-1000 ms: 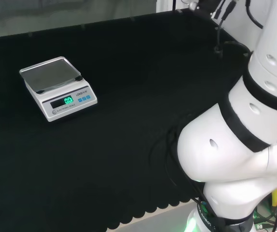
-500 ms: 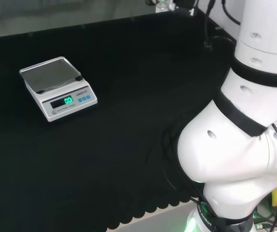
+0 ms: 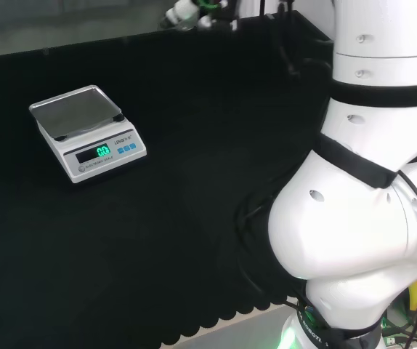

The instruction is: Put the beaker on the electronic balance.

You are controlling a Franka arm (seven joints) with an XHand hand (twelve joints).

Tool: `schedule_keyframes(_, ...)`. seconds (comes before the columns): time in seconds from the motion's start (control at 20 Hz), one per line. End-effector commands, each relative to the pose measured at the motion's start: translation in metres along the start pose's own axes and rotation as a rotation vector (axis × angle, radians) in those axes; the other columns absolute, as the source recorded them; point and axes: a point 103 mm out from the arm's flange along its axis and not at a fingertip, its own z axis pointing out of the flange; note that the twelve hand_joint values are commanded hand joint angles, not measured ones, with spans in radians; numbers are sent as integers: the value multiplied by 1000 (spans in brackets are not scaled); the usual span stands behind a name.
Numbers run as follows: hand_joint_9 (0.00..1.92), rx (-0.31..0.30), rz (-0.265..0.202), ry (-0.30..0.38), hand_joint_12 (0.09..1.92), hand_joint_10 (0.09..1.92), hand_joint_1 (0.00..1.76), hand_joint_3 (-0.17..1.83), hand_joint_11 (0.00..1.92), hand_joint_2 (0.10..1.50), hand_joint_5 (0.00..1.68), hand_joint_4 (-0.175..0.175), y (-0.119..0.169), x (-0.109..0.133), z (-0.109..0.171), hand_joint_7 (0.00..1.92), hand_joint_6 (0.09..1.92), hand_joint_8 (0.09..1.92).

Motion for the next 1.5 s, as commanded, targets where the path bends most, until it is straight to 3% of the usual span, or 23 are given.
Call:
schedule_keyframes(0.05,1875,91,-113,-20,923,135,1170,819,1308,579,1279,-20,1,56,47,1824,745,181)
schedule_keyframes(0.4,1877,107,-132,18,923,133,1170,823,1307,577,1280,-21,7,79,81,1826,744,179)
schedule_keyframes(0.6,1878,83,-148,-54,923,133,1171,825,1304,575,1281,-22,9,94,103,1827,744,179)
schedule_keyframes(0.9,1881,86,-172,-49,925,132,1171,829,1301,573,1282,-23,14,131,124,1830,744,178)
schedule_keyframes(1.15,1882,109,-179,-30,927,131,1172,832,1300,571,1283,-24,22,134,134,1832,744,177)
schedule_keyframes(1.5,1883,99,-140,32,930,130,1173,836,1298,568,1284,-26,34,138,148,1833,744,175)
